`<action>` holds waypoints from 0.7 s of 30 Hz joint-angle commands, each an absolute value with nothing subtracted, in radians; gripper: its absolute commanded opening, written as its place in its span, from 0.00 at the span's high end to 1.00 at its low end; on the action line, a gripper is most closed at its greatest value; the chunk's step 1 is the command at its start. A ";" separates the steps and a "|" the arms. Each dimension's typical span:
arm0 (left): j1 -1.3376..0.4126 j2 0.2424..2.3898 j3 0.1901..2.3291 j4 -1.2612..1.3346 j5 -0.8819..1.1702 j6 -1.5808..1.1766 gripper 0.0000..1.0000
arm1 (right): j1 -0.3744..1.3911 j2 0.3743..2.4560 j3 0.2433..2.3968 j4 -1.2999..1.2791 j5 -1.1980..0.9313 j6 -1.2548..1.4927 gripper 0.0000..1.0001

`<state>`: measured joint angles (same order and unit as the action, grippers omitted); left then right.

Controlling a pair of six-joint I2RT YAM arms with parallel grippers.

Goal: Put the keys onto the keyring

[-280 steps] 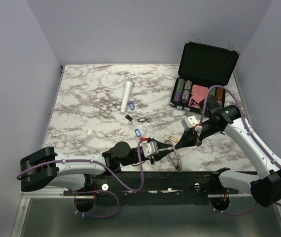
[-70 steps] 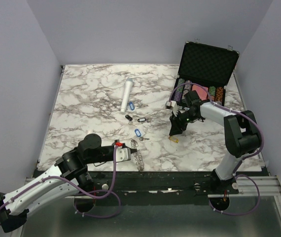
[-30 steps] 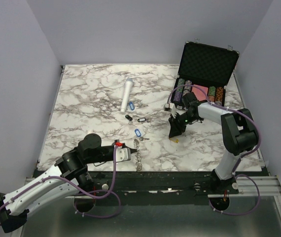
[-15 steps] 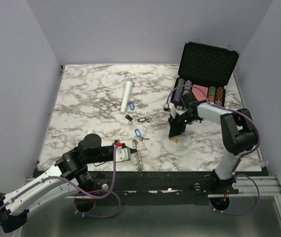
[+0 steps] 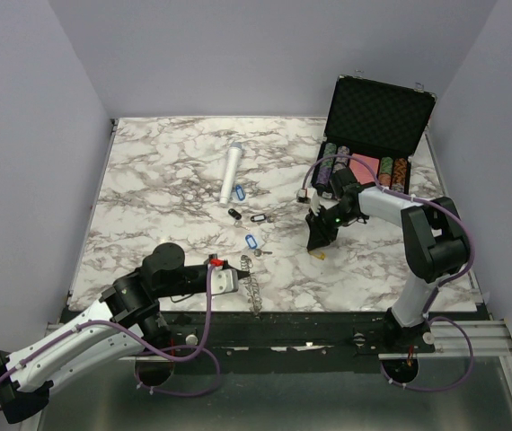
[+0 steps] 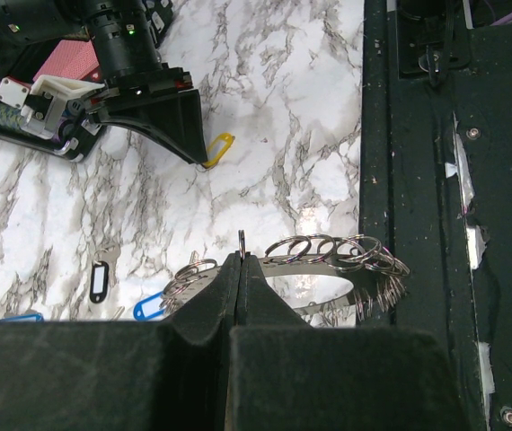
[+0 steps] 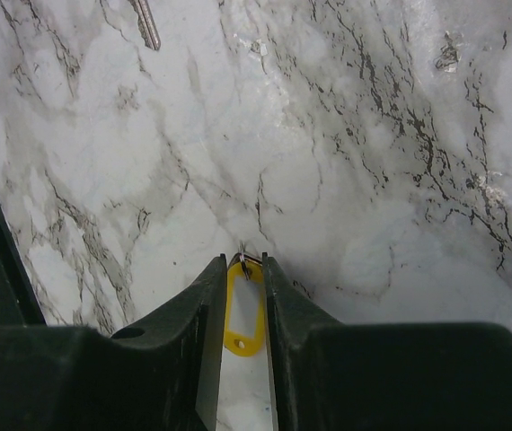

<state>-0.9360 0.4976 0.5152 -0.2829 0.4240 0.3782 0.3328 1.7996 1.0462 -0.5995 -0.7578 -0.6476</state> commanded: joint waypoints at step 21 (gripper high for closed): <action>-0.931 0.489 0.523 -0.273 0.459 0.393 1.00 | 0.351 1.832 1.049 -0.603 -0.729 -0.663 0.78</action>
